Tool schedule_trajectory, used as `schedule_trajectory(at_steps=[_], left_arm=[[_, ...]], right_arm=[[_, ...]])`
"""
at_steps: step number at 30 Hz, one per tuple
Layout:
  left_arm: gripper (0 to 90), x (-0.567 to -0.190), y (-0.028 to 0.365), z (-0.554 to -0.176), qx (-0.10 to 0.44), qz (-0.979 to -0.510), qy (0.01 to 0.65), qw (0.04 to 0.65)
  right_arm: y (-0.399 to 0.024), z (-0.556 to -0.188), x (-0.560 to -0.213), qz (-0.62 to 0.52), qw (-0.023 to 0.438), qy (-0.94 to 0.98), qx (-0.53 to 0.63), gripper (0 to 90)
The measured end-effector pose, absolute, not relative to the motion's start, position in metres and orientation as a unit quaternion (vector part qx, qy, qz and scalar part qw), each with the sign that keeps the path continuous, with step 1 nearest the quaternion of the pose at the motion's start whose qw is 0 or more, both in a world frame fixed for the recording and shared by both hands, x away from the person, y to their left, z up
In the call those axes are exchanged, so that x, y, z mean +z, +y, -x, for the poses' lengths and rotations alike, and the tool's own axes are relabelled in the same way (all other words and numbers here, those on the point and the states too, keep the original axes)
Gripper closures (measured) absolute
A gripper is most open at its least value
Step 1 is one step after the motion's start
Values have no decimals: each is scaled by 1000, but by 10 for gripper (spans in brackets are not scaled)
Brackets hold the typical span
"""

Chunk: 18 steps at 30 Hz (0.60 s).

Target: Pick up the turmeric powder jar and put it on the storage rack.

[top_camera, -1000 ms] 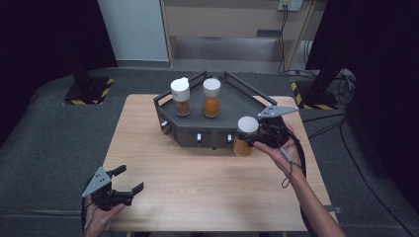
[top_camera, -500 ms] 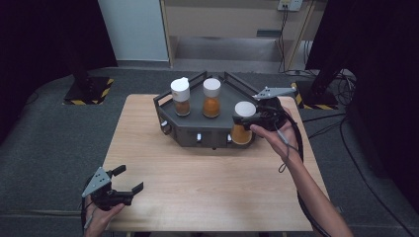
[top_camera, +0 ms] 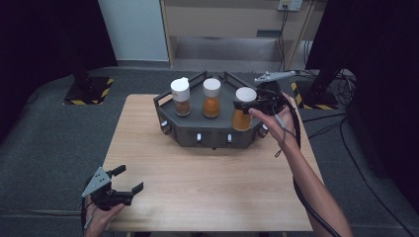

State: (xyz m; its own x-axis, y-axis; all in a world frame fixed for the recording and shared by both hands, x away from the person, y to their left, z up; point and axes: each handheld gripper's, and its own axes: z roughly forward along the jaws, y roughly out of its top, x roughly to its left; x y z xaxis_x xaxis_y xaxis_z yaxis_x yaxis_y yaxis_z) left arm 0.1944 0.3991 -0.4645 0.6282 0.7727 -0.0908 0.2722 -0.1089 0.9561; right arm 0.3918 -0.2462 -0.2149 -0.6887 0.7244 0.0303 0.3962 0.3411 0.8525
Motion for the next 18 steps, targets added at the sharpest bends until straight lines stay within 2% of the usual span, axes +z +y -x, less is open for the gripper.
schedule_trajectory(at_steps=[18], left_arm=[[5, -464, 399, -194, 225, -710, 368, 557]], right_arm=[[-234, -427, -221, -395, 198, 782, 440, 333]])
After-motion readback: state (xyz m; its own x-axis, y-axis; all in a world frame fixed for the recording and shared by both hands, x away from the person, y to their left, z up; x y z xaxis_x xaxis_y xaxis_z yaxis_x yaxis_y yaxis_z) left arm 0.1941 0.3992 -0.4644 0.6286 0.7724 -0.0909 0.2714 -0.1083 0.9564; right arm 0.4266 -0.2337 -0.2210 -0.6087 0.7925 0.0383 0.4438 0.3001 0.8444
